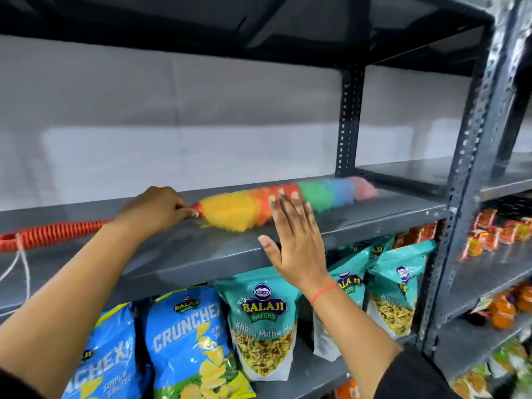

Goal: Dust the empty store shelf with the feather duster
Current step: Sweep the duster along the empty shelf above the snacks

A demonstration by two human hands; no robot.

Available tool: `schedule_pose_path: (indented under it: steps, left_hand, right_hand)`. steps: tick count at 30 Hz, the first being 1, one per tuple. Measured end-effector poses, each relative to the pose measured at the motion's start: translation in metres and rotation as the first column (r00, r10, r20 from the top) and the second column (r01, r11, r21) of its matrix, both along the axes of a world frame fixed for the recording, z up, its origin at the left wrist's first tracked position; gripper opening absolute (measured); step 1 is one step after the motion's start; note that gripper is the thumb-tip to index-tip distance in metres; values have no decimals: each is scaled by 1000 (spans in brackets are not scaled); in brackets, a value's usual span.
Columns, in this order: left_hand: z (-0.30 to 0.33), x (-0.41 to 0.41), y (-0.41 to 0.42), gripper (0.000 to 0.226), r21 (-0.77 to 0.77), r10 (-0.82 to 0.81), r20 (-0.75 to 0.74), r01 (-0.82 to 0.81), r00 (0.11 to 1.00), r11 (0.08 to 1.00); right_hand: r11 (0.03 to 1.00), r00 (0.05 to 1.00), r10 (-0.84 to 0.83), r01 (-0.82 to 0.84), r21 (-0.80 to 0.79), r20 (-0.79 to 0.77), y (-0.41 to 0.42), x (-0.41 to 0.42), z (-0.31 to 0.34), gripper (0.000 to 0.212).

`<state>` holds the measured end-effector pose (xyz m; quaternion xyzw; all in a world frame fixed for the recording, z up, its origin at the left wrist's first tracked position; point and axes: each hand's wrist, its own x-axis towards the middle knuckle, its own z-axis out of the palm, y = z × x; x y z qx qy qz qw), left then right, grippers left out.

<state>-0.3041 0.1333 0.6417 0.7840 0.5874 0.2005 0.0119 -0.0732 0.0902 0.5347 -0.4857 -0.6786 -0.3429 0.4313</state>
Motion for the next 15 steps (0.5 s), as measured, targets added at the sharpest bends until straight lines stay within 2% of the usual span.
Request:
schedule_pose_path:
  steps: [3, 5, 8, 10, 13, 15]
  left_hand:
    - [4, 11, -1, 33, 75, 78, 18, -79, 997, 994]
    - [4, 21, -5, 30, 114, 75, 32, -78, 997, 990]
    - [0, 35, -6, 35, 57, -11, 56, 8, 998, 998]
    - [-4, 40, 0, 41, 33, -6, 23, 5, 1000, 999]
    - [-7, 46, 6, 34, 61, 103, 25, -104, 994, 993]
    - [-8, 53, 8, 39, 130, 170, 46, -174, 984, 976]
  right_hand:
    - [999, 999, -25, 24, -37, -21, -3, 17, 0, 60]
    - [996, 997, -61, 59, -60, -37, -4, 37, -3, 61]
    - [986, 990, -137, 135, -95, -16, -5, 68, -8, 64]
    - [977, 984, -176, 176, -121, 10, -7, 82, -8, 65]
    - [964, 975, -218, 220, -148, 31, -11, 90, -8, 67]
    - [955, 968, -250, 250, -162, 17, -13, 88, -9, 67]
